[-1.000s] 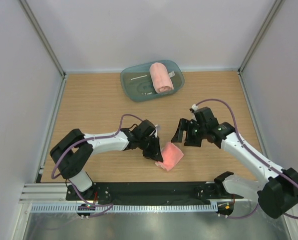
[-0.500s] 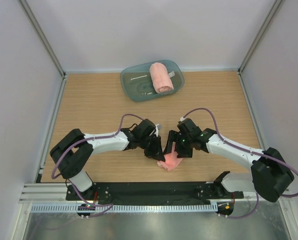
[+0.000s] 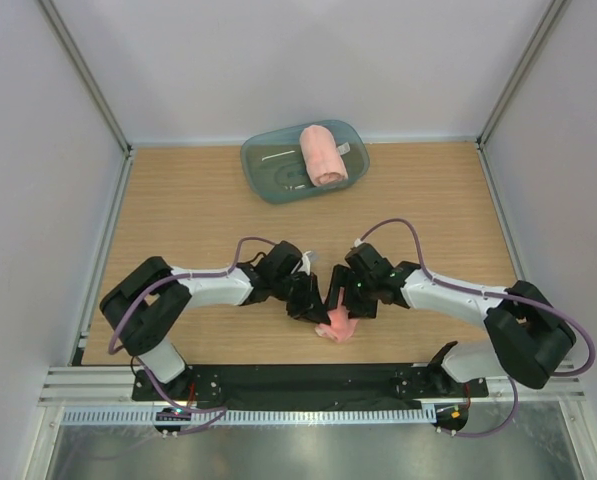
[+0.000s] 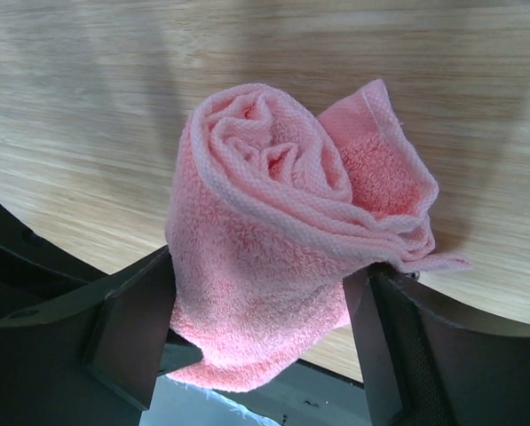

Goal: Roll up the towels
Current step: Place the rolled towel into the container

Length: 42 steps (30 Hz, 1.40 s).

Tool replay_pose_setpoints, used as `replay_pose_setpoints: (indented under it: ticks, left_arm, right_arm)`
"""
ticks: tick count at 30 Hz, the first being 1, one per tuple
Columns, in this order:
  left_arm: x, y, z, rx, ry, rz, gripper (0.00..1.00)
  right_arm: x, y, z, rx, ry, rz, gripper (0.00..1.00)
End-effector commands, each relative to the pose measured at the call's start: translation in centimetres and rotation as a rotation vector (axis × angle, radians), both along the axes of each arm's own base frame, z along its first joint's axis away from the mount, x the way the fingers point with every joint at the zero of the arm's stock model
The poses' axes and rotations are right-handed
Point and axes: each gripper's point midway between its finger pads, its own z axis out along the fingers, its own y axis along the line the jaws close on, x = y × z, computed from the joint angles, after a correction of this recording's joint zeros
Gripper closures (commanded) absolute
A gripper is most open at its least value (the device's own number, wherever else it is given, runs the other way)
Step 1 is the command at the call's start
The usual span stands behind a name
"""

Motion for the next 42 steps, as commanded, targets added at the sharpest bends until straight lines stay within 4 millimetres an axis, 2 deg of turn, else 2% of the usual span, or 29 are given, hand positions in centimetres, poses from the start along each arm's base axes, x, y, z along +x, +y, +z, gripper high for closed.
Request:
replay_pose_setpoints:
  ticks: [1,4,5,9,12,14,17,18,19,20,21,22,23,24,25,26,27,28,29,31,32,33,34,35,36,37,38,42]
  left_arm:
    - [0.0,-2.4,3.9,-0.220,0.014,-0.044,0.94]
    - [0.1,-2.4,4.0,-0.231,0.017,-0.040,0.92]
    - [0.1,-2.3,4.1,-0.233,0.012,-0.040,0.91]
    - [0.0,-2.2,4.9,-0.238,0.002,-0.044,0.81]
    - [-0.1,-1.8,5.8,-0.241,-0.016,-0.044,0.69]
    - [0.0,-1.5,6.4,-0.243,-0.035,-0.045,0.57]
    - [0.0,-0.9,8.4,-0.246,-0.077,-0.041,0.46]
    - [0.1,-0.2,8.2,-0.209,-0.090,-0.036,0.44]
    - [0.0,0.3,9.6,-0.213,-0.131,-0.033,0.40]
    - [-0.1,1.3,9.8,-0.148,-0.127,-0.020,0.38]
    - [1.0,2.2,9.9,-0.091,-0.219,-0.001,0.37]
    - [1.3,3.3,11.3,-0.070,-0.284,0.023,0.36]
    - [0.7,5.0,10.8,0.019,-0.280,0.027,0.36]
    - [1.2,5.7,12.1,0.033,-0.347,0.035,0.35]
    - [1.9,7.0,12.2,0.085,-0.397,0.075,0.35]
    - [1.4,8.6,13.0,0.115,-0.421,0.092,0.34]
    - [1.5,9.6,13.6,0.137,-0.467,0.099,0.35]
    - [2.0,10.7,13.8,0.175,-0.506,0.126,0.35]
    - [1.4,12.2,14.5,0.191,-0.537,0.142,0.35]
    - [1.9,14.5,14.7,0.255,-0.609,0.192,0.34]
    - [1.4,15.5,15.2,0.254,-0.632,0.203,0.34]
    - [1.6,16.5,15.4,0.275,-0.664,0.230,0.34]
    - [1.6,17.3,15.3,0.295,-0.681,0.249,0.34]
    - [1.8,18.4,15.1,0.328,-0.701,0.277,0.34]
    - [1.7,19.3,15.7,0.325,-0.732,0.308,0.34]
    - [1.6,20.0,15.4,0.339,-0.742,0.323,0.34]
    - [1.8,20.9,15.5,0.356,-0.768,0.351,0.34]
    - [1.4,22.3,16.8,0.304,-0.836,0.415,0.31]
  right_arm:
    - [-0.1,0.0,-2.7,-0.050,-0.008,-0.006,0.23]
    - [-0.2,0.5,-3.8,-0.049,-0.008,-0.003,0.51]
    - [-0.2,0.7,-4.0,-0.045,-0.007,-0.001,0.63]
    - [-0.1,1.2,-4.5,-0.033,-0.007,0.001,0.79]
    - [0.5,2.0,-3.4,-0.003,-0.036,0.010,0.93]
    - [1.1,2.6,-2.0,0.027,-0.075,0.033,0.99]
    - [2.1,4.4,1.2,0.104,-0.145,0.095,0.99]
    - [3.1,5.3,2.9,0.136,-0.178,0.106,0.99]
    - [3.3,5.5,3.8,0.143,-0.186,0.118,0.99]
    - [4.2,6.4,5.8,0.166,-0.231,0.151,0.99]
    - [4.8,6.6,6.7,0.172,-0.248,0.161,0.99]
    - [5.1,6.5,7.3,0.164,-0.254,0.171,0.99]
    - [6.0,7.3,9.6,0.197,-0.292,0.199,0.99]
    - [6.6,7.5,10.4,0.213,-0.303,0.213,0.99]
    - [7.6,7.3,11.3,0.226,-0.314,0.205,0.99]
    - [8.8,7.7,13.3,0.261,-0.354,0.209,0.99]
    - [8.8,8.2,13.9,0.297,-0.354,0.271,0.99]
    - [10.3,7.5,14.6,0.314,-0.370,0.260,0.99]
    - [10.6,8.3,16.8,0.385,-0.385,0.312,0.99]
    - [12.6,8.1,17.4,0.405,-0.413,0.342,0.99]
    - [13.7,8.6,19.3,0.426,-0.457,0.361,0.99]
    - [14.1,8.9,20.2,0.444,-0.472,0.384,0.99]
    - [15.2,9.1,19.6,0.428,-0.477,0.404,0.99]
    - [16.5,9.4,21.5,0.446,-0.526,0.412,0.99]
    - [16.7,9.8,22.1,0.474,-0.534,0.445,0.99]
    - [17.9,10.4,21.2,0.472,-0.528,0.456,0.99]
    - [19.1,10.6,22.6,0.482,-0.573,0.463,0.99]
    - [23.4,11.6,21.9,0.501,-0.604,0.484,0.99]
